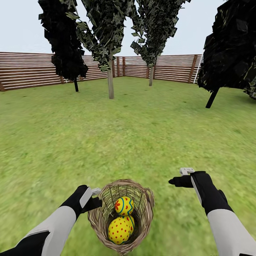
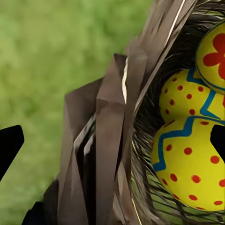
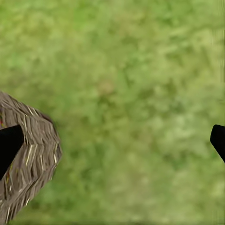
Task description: Take the three Easter eggs out of the wicker basket on the lawn in the garden, then place them on the lawn next to a single tree (choose any tree) so that all three eggs are next to the same tree and none are left in the basket.
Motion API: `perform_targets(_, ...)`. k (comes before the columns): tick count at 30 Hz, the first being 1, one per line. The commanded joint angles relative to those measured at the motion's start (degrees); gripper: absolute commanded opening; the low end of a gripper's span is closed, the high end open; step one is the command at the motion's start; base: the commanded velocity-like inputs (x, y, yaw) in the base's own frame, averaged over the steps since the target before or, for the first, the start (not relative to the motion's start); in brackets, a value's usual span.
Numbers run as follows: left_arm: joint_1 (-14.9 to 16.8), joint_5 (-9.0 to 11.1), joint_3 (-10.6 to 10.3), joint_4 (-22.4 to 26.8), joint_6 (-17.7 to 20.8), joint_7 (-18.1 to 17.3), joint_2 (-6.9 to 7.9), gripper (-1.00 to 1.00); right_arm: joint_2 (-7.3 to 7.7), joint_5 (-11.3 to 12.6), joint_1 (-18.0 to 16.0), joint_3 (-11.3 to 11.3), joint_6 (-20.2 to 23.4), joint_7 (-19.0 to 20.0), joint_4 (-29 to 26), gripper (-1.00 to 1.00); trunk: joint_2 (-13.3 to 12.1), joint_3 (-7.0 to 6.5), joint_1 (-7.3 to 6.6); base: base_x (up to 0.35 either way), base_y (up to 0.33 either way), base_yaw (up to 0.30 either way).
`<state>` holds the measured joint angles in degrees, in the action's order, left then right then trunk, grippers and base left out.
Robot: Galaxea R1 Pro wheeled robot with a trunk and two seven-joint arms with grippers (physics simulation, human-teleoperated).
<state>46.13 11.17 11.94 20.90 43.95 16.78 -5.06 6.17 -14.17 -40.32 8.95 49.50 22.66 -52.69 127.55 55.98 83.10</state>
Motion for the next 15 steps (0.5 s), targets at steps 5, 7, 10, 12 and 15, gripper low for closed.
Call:
perform_targets(5,0.0,0.6,0.1,0.1,0.2,0.5,-0.03,1.00,-0.02,-0.6,0.0,0.1,0.2,0.5,0.0,1.00,2.0,0.95,1.09,0.000,0.000,0.000)
perform_targets(7,0.0,0.6,0.1,0.1,0.2,0.5,-0.03,1.00,-0.02,-0.6,0.0,0.1,0.2,0.5,0.0,1.00,2.8,1.31,1.53,0.000,0.000,0.000)
perform_targets(10,0.0,0.6,0.2,0.1,0.1,0.5,-0.03,1.00,-0.02,-0.6,0.0,0.1,0.2,0.5,0.0,1.00,2.8,1.31,1.53,0.000,0.000,0.000)
perform_targets(12,0.0,0.6,0.1,0.1,0.0,0.5,-0.03,-1.00,-0.02,-0.6,0.0,0.1,0.2,0.5,0.0,1.00,2.8,1.31,1.53,0.000,0.000,0.000)
perform_targets(15,0.0,0.6,0.1,0.1,-0.1,0.5,-0.04,-1.00,-0.02,-0.6,0.0,0.2,0.2,0.5,0.0,1.00,2.8,1.31,1.53,0.000,0.000,0.000)
